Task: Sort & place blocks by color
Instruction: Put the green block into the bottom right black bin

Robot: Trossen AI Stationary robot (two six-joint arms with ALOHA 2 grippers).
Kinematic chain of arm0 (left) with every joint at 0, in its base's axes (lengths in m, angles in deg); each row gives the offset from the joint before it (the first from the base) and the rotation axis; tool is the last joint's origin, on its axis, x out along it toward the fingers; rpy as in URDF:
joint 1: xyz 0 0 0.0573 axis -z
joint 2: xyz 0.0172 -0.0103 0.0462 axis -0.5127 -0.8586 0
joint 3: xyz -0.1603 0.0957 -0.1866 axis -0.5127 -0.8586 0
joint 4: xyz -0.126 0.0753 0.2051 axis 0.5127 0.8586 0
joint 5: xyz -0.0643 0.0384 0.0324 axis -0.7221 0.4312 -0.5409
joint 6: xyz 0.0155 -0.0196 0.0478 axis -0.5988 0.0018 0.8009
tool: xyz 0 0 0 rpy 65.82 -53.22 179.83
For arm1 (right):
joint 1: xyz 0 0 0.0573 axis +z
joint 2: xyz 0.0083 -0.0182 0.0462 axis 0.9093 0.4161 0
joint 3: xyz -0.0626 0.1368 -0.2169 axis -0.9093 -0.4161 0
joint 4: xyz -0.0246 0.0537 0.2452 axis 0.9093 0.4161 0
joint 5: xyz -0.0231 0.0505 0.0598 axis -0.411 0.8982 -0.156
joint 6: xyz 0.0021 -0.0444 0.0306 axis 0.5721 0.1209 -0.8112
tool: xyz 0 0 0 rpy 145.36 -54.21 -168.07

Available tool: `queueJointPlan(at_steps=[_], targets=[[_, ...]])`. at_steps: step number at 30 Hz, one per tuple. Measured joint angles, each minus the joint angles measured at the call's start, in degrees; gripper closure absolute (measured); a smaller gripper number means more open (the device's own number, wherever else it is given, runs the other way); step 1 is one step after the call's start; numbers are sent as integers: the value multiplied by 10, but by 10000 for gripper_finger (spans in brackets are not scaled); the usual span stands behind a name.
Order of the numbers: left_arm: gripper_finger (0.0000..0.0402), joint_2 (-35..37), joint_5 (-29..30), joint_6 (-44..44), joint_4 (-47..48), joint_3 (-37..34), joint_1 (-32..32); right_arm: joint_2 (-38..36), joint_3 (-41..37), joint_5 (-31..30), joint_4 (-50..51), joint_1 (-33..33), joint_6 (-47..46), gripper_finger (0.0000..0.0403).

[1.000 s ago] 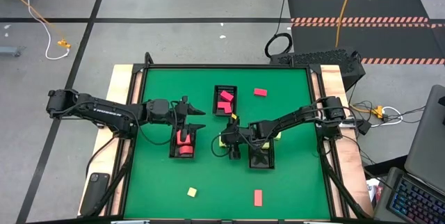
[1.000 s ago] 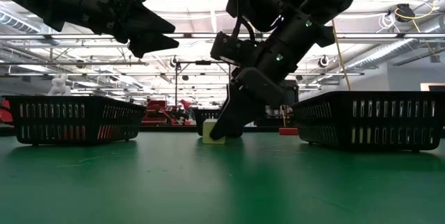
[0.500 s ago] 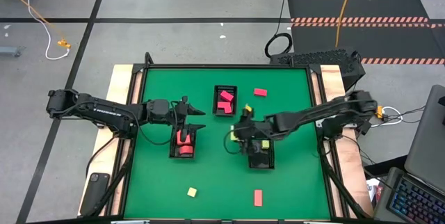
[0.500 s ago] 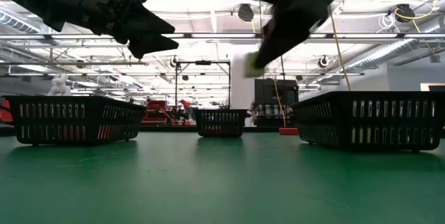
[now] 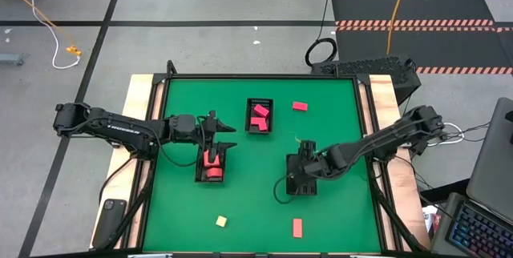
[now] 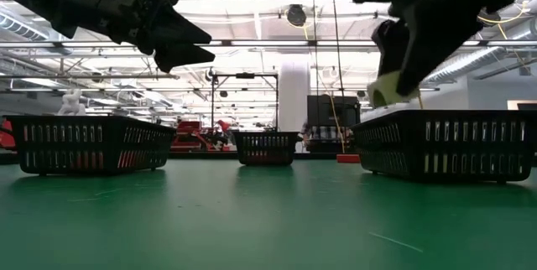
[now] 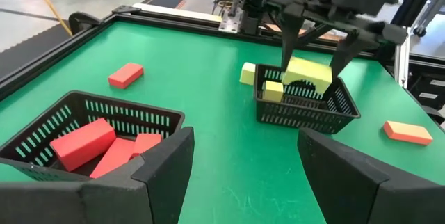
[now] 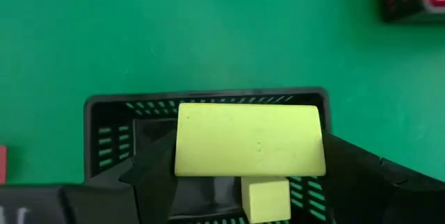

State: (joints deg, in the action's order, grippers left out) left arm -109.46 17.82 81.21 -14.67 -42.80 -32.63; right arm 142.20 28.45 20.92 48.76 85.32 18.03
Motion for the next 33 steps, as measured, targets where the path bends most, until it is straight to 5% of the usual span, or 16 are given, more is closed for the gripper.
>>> queueJointPlan(at_steps=[25, 33], targets=[[144, 0, 1, -1, 1, 0, 2, 14, -61, 4, -44, 1, -27, 69], [144, 0, 1, -1, 0, 0, 2, -68, -56, 0, -25, -6, -32, 63]])
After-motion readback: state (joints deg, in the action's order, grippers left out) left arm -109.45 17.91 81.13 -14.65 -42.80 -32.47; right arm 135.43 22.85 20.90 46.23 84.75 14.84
